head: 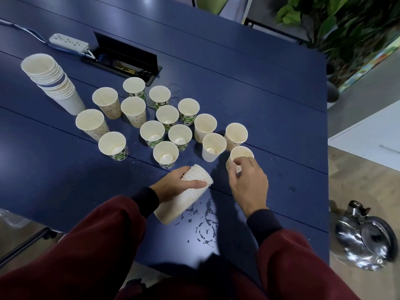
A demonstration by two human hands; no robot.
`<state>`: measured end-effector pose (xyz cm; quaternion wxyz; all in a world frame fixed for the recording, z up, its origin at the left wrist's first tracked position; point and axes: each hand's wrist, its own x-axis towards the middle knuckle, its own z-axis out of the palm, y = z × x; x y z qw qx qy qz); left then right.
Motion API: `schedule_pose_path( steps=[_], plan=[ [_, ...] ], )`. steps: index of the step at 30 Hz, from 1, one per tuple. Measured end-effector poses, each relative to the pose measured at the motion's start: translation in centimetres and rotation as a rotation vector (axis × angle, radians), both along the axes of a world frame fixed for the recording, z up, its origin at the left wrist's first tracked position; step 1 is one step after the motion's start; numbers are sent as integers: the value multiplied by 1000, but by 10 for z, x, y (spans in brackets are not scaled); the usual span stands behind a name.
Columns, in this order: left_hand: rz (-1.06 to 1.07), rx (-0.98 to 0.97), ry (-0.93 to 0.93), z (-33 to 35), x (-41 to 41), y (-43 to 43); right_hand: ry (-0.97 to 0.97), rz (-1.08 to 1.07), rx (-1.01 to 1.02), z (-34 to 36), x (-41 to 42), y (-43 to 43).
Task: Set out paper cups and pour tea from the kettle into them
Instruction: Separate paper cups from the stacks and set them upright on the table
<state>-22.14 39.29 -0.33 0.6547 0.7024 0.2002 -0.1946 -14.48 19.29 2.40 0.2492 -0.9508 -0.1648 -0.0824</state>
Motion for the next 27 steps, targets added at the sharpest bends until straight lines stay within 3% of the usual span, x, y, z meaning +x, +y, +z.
schedule_pose_path(
  steps=[5,10,15,18,22,27],
  plan=[
    [-44,-17,-36,1,-1,-5,294,323,96,-3,-20,15],
    [-39,-53,-34,9,-4,-8,407,347,208,-3,-17,15],
    [-32,-5,-1,8,-15,-3,260,205,309,0,-14,14],
    [-49,51,11,4,-28,5,142,257,319,6,-12,12],
    [-55,99,37,-4,-43,10,139,434,123,-1,-18,27],
    [21,31,-16,-1,-49,11,213,428,2,-5,-31,46]
  ],
)
